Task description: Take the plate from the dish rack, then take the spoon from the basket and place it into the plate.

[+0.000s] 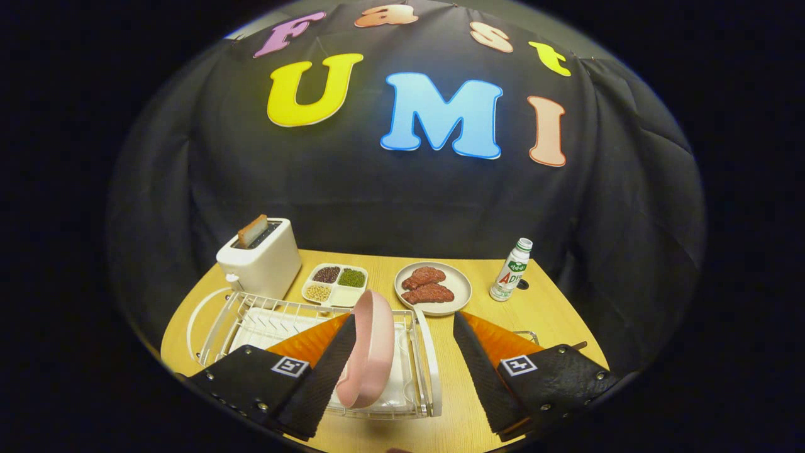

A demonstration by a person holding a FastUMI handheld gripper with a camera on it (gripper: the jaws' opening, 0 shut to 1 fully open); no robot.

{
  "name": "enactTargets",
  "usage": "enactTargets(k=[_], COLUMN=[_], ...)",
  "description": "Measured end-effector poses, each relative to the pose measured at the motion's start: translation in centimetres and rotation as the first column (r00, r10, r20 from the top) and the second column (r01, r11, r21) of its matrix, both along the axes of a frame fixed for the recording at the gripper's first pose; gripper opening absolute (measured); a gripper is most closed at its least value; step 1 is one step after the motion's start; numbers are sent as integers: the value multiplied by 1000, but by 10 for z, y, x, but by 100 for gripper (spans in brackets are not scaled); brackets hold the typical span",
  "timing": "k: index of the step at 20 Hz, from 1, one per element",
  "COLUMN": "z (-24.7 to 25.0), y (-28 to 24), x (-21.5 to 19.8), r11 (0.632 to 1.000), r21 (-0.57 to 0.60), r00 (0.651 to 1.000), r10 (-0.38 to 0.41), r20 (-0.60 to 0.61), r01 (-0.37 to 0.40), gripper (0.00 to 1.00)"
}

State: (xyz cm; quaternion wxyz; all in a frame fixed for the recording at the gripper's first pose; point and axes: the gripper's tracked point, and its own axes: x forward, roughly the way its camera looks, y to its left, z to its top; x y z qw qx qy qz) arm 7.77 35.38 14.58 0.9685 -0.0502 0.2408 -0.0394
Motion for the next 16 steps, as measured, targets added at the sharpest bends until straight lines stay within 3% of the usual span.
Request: enactTargets(k=[6, 8, 10, 12, 13, 15, 16], z=[-49, -65, -78, -84, -87, -82, -80], y=[-5, -7, -7, -2, -1, 17, 21], x=[15, 20, 23, 23, 28, 30, 28], r11=[992, 986, 980, 978, 977, 985, 984], r21=[-67, -76, -86, -76, -81, -44, -90], r00=[984, 972, 960, 954, 955, 966, 964], r10=[-116, -159, -196, -206, -209, -171, -168], r20=[-138, -175, -198, -219, -211, -197, -207], r01=[107, 148, 182, 194, 196, 165, 153], gripper=[91, 86, 76, 58, 43, 38, 33])
